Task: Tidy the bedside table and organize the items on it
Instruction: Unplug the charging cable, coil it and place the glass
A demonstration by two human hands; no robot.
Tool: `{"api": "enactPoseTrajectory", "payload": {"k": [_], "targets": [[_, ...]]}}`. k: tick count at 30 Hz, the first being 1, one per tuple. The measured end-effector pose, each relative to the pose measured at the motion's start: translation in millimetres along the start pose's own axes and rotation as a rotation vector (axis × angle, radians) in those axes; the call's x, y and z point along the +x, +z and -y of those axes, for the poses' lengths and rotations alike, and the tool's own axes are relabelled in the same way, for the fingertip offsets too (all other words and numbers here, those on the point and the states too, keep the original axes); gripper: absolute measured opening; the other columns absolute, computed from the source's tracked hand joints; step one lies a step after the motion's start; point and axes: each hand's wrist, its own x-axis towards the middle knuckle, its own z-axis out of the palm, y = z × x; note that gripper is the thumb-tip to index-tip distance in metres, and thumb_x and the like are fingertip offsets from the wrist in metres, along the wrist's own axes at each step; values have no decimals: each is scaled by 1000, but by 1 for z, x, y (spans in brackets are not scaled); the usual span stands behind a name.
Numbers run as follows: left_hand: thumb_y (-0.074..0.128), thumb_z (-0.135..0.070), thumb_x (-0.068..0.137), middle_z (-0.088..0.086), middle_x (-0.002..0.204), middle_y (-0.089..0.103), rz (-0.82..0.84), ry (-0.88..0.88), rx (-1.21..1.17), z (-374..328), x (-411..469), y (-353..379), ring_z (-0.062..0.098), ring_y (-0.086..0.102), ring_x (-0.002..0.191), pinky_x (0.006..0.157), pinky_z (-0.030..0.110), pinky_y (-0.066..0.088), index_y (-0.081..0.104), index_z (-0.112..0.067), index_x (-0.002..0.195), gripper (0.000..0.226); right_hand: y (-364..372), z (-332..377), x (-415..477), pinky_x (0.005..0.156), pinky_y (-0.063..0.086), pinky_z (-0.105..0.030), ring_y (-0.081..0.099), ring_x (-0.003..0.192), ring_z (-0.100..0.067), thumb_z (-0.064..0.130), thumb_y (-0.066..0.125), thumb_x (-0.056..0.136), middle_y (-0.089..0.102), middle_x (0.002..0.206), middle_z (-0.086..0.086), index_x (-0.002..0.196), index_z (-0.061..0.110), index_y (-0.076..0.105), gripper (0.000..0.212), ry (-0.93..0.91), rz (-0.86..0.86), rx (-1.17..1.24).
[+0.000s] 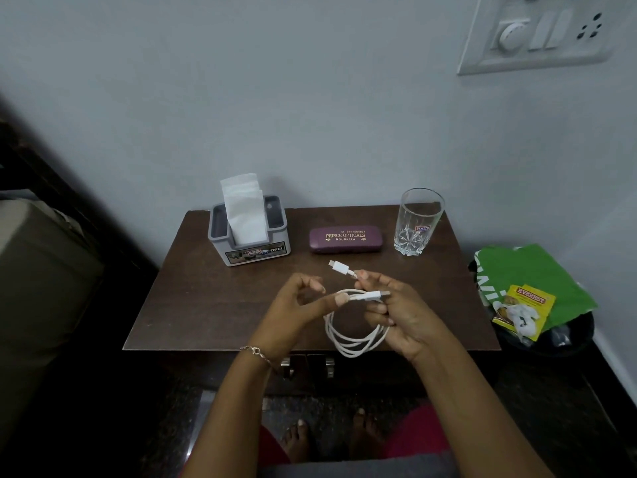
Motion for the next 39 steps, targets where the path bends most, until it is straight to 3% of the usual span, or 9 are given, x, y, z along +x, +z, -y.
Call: {"api": "enactPoseTrajectory", "payload": {"k": [3, 7, 12, 16, 22, 29, 34, 37, 39], "targets": [[62, -30, 80, 7, 75, 62, 157, -201, -162, -5, -5, 7, 18, 59, 69, 67, 25, 48, 56, -12, 88, 20, 4, -1, -2, 27, 18, -9, 29, 29, 0, 7, 50, 91, 59, 60, 1, 87, 2, 57, 10, 26, 77, 62], [57, -27, 85, -1, 51, 47, 231, -190, -195, -4, -6, 5, 11, 52, 46, 56, 24, 46, 61, -18, 61, 27, 3, 1, -1, 28, 19, -10, 33, 31, -1, 19, 50, 93, 60, 59, 2, 87, 3, 58, 19, 39, 75, 61], [58, -11, 86, -1, 63, 62, 153, -86, -171, -4, -3, 3, 10, 58, 47, 51, 24, 50, 60, -10, 87, 3, 0, 5, -1, 31, 21, -12, 36, 36, -4, 41, 52, 88, 56, 67, -2, 90, 5, 62, 37, 46, 88, 65], [66, -4, 80, 8, 80, 71, 5, 110, -82, -1, 0, 5, 14, 66, 60, 53, 27, 57, 69, -5, 87, 8, 1, 2, -1, 31, 21, -12, 34, 38, -2, 27, 59, 88, 48, 68, -2, 96, 8, 56, 21, -18, 65, -11], [70, -13, 79, -5, 98, 73, -52, 376, 404, 8, 1, 9, 17, 70, 60, 62, 24, 56, 74, -21, 98, 21, 4, -3, -2, 32, 20, -11, 29, 36, 0, 29, 54, 92, 47, 60, 1, 90, 9, 54, 20, -92, 38, -155], [72, -34, 71, -16, 85, 69, -28, 266, 309, 11, 3, 9, 25, 69, 69, 71, 49, 56, 66, -34, 79, 10, 3, 0, -4, 33, 20, -13, 29, 35, -1, 47, 49, 90, 48, 58, -3, 94, 5, 57, 43, -107, 48, -290], [68, -38, 59, -13, 78, 64, 65, 185, 317, 16, 3, 8, 10, 49, 53, 56, 26, 41, 56, -30, 69, 18, 6, 0, -3, 33, 18, -14, 34, 38, -5, 62, 34, 90, 57, 63, -3, 85, 7, 63, 62, 3, 28, -374], [76, -34, 63, -4, 84, 63, 137, 193, 160, 12, 1, 5, 17, 53, 65, 62, 32, 44, 57, -21, 71, 24, 4, 2, -2, 31, 17, -12, 32, 36, -5, 60, 31, 92, 57, 58, -2, 89, 5, 60, 62, 54, 46, -291], [74, -16, 74, -3, 87, 66, 190, 192, 41, 6, -2, 3, 12, 61, 71, 64, 27, 52, 62, -11, 77, 13, 1, 3, -1, 32, 17, -11, 32, 34, -5, 53, 34, 94, 55, 57, -3, 85, 7, 59, 53, 67, 26, -238]]}}
